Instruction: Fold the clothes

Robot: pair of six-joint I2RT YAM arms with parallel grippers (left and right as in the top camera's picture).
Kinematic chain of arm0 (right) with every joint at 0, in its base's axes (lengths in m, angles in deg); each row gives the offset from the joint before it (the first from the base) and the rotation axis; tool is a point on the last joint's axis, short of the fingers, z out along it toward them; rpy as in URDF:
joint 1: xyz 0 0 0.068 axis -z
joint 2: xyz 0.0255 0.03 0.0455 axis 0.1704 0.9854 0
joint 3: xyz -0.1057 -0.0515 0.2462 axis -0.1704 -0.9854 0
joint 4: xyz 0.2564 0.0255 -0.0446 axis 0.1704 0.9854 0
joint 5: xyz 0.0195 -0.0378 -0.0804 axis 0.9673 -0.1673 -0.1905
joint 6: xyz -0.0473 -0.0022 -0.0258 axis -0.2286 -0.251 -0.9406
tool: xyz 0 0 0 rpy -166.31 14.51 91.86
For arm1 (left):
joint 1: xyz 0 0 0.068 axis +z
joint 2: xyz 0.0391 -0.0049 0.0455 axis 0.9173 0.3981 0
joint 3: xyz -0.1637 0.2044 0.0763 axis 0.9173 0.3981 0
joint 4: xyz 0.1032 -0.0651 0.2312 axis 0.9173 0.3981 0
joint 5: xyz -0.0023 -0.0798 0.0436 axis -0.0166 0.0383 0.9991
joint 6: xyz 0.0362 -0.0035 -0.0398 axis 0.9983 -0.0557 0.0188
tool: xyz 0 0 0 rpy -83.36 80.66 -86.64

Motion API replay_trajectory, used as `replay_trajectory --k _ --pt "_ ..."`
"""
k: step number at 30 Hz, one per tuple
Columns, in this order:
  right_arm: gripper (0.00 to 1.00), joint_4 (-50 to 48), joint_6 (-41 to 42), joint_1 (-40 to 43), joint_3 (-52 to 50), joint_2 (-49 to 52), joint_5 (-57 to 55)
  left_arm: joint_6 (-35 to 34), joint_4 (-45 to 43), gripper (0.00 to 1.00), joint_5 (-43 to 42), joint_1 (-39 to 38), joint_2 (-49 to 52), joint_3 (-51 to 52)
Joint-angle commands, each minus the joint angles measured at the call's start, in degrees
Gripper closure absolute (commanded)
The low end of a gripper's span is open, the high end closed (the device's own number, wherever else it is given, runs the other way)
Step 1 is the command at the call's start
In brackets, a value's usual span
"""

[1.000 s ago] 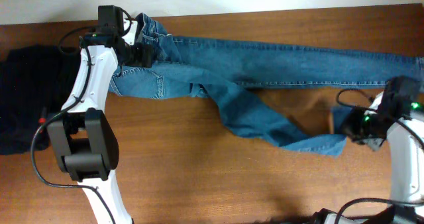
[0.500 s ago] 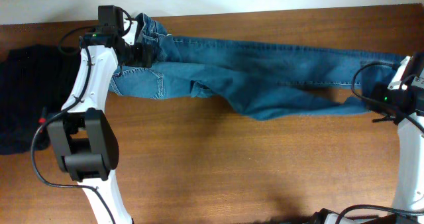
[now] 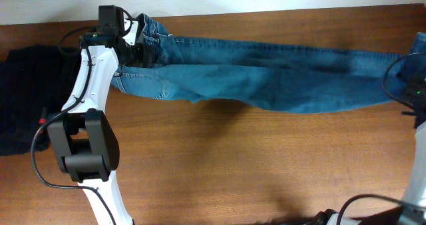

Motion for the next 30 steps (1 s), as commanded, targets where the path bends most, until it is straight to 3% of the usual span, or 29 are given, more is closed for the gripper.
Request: replay_trajectory --k 1,16,17,18,20,21,22,25,28,30 --pt "0.96 -3.1 -3.0 3.0 1.2 3.0 4.6 0.9 0.0 0.01 -0.6 -0.1 0.2 -0.5" --pt "0.95 -11.7 -5.8 5.6 1.2 16.3 8.9 0.9 0.0 0.01 -0.6 -0.1 0.2 -0.5" --pt "0.90 -12.0 -5.8 5.7 1.2 16.3 8.8 0.9 0.0 0.01 -0.6 -0.1 0.2 -0.5" --pt "0.75 -12.1 -5.7 5.9 1.2 16.3 8.7 0.9 0.0 0.01 -0.6 -0.1 0.2 -0.5" --pt "0.58 -11.9 -5.5 6.5 1.2 16.3 8.6 0.9 0.0 0.01 -0.6 -0.1 0.2 -0.5" --pt "0.41 -11.6 -4.5 6.9 1.2 16.3 8.2 0.9 0.0 0.01 -0.6 -0.1 0.2 -0.5" --pt "0.30 -11.4 -2.7 7.5 1.2 16.3 7.3 0.9 0.0 0.01 -0.6 -0.1 0.2 -0.5" --pt "0.12 -10.7 2.8 9.6 1.2 16.2 7.4 0.9 0.0 0.01 -0.6 -0.1 0.2 -0.5" --pt "0.12 -9.5 6.9 11.3 1.2 15.0 9.4 0.9 0.0 0.01 -0.6 -0.1 0.2 -0.5" --pt "0.17 -9.2 7.0 11.6 1.2 13.6 12.9 0.9 0.0 0.01 -0.6 -0.1 0.2 -0.5"
